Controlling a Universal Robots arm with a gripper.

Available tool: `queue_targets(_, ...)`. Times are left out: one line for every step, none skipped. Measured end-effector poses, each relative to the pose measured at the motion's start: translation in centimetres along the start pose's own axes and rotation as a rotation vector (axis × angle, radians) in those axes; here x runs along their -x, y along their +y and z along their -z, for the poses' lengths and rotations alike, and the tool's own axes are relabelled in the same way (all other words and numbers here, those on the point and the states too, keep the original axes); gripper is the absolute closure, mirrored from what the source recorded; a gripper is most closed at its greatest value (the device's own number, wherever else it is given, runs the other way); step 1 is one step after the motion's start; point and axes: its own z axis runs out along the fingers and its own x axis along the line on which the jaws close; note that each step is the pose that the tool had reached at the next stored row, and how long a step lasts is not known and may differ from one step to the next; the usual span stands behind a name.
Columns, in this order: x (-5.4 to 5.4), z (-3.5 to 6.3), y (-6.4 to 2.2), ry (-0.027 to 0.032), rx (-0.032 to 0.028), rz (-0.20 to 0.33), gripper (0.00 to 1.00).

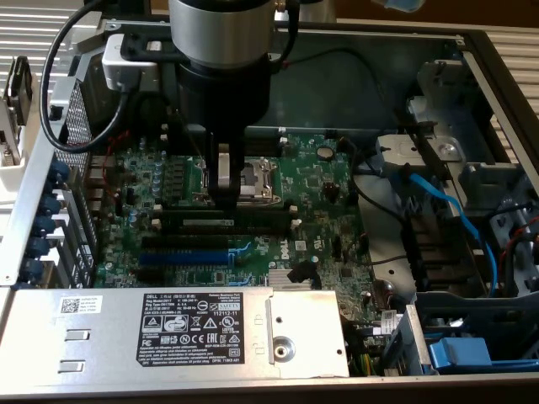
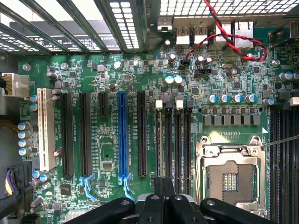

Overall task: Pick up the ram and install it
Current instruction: 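Press down the ram until it locks into place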

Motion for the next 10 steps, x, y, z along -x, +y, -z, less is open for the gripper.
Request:
queue_targets(0.0,0.0,0.0,0.0001,0.0,0.0,0.9)
queue_targets(0.0,0.0,0.0,0.0,0.0,0.0,0.9)
queue_targets(0.0,0.01,0.0,0.0,0.0,0.0,0.9)
queue_targets(0.0,0.01,0.0,0.0,0.0,0.0,0.9)
queue_targets(0.0,0.01,0.0,0.0,0.0,0.0,0.9)
queue_targets(0.0,0.01,0.0,-0.0001,0.0,0.0,0.9)
queue_targets(0.0,0.01,0.0,-0.0001,0.0,0.0,0.9)
queue_targets(0.0,0.02,0.0,-0.0001,0.0001,0.0,0.9)
queue_targets(0.0,0.03,-0.06,0.0002,0.0002,0.0,0.9)
queue_targets(0.0,0.03,-0.16,0.0003,0.0002,0.0,0.9)
